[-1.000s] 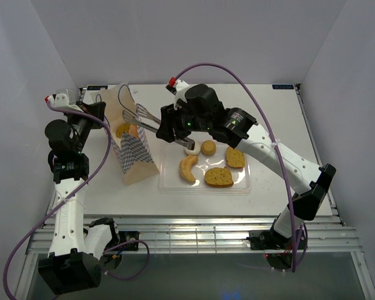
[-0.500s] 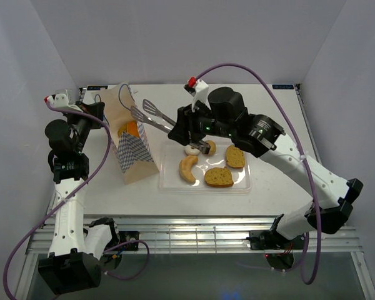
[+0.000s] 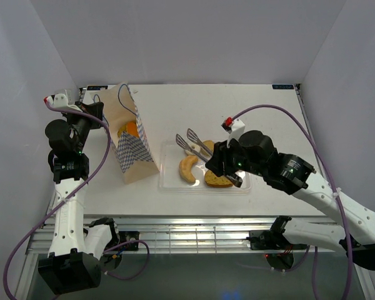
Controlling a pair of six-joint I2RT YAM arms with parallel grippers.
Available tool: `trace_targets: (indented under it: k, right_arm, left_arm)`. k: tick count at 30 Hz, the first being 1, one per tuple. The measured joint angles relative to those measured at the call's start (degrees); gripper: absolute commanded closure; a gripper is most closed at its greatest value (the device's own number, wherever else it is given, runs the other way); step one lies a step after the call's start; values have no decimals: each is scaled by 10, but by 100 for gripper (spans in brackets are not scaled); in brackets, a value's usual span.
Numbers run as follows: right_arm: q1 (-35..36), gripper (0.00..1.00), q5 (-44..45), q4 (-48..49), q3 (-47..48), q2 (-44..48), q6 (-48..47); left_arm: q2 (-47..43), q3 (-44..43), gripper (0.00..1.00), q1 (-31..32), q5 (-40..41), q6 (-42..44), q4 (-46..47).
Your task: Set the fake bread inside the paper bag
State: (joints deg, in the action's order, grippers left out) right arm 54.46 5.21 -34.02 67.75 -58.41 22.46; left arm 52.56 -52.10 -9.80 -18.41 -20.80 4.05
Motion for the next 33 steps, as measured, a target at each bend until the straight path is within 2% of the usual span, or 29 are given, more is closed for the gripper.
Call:
trace_targets:
  k: [6, 11, 26, 33]
  right_arm:
    - [-17, 48, 30, -15, -127, 68, 29]
    - [-30, 48, 45, -42, -193, 114, 52]
    - [-37, 51, 98, -127, -272, 217, 138]
    - [-38, 51, 107, -156, -294, 231, 167]
  left_arm:
    - [0, 0, 100, 0, 0, 0, 0]
    - [2, 0, 100, 0, 0, 0, -1]
    - [4, 0, 100, 0, 0, -3, -2]
    - [6, 0, 100, 0, 0, -3, -2]
